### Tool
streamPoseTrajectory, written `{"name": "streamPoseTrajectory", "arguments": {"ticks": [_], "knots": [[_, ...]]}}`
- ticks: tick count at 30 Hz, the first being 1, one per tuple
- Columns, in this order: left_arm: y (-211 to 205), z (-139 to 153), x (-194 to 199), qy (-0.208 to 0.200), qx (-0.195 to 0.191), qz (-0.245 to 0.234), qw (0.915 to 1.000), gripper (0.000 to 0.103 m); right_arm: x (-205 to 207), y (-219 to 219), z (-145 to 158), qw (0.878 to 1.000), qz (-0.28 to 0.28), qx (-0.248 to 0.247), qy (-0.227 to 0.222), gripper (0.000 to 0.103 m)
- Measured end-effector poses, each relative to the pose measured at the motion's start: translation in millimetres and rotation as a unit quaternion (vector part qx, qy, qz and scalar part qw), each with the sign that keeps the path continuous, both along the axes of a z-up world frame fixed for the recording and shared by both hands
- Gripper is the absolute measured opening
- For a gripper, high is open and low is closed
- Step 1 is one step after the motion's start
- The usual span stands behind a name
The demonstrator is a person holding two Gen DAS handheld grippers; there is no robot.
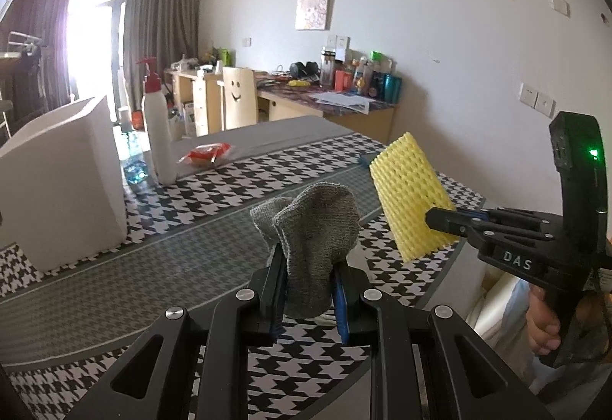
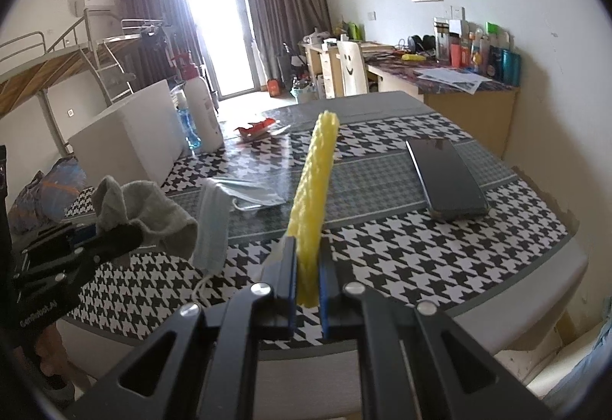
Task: Organize soft objects
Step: 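Lift the yellow sponge with the right gripper while the left gripper lifts the grey cloth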
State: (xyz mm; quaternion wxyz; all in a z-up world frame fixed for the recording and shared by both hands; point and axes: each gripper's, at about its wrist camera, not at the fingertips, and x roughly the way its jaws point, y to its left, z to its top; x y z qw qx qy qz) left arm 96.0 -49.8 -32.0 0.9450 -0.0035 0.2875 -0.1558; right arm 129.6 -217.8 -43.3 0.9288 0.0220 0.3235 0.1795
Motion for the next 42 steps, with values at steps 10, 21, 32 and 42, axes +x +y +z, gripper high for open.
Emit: {"name": "streamPoseTrajectory", "arguments": {"ticks": [10,21,32,42], "knots": [[14,7,-1,-0.011,0.006,0.025,0.9996,0.022,-2,11,12,1.000,0.016,-0.001,-0.020,0.012],[30,16,-2,-0.019,0.008,0.054,0.9983,0.022,-6,23,22,0.999,0.033,-0.003,-0.036,0.012],[42,28,-3,-0.032,0.020,0.073,0.9966,0.022,-2,37,32,0.997,0.052,0.004,-0.053,0.012],[54,40,-7,-0.043,0.026,0.098,0.9940,0.022,0,51,44,0.994,0.078,0.018,-0.073,0.012]]}}
